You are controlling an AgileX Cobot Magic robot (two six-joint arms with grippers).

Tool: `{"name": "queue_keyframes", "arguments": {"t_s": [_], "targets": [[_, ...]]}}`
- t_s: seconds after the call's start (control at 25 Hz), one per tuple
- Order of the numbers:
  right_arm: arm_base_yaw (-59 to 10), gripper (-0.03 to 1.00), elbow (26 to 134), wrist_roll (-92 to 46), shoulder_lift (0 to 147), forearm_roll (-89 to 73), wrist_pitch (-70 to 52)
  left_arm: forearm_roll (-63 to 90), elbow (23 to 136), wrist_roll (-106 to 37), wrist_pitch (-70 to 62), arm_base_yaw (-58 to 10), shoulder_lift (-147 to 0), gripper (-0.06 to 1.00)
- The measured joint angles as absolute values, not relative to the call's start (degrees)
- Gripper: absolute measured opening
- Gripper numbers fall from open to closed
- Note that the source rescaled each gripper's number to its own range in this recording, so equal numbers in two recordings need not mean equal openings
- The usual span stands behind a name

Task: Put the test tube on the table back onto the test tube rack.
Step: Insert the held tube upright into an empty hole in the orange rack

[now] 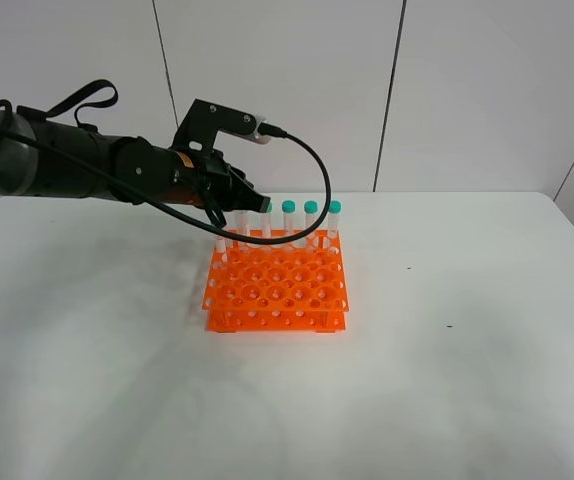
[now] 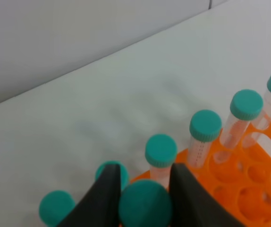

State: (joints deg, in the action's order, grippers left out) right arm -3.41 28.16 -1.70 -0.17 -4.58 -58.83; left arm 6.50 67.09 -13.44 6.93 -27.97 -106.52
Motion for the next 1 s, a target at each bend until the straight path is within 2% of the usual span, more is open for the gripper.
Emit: {"name": "queue_keyframes", "arguments": {"t_s": [1.0], "targets": [[-3.4, 1.00, 28.2, -1.7, -0.2, -4.6, -58.8, 6.3, 67.0, -12.2, 7.3, -28.0, -106.5, 0.00]]}}
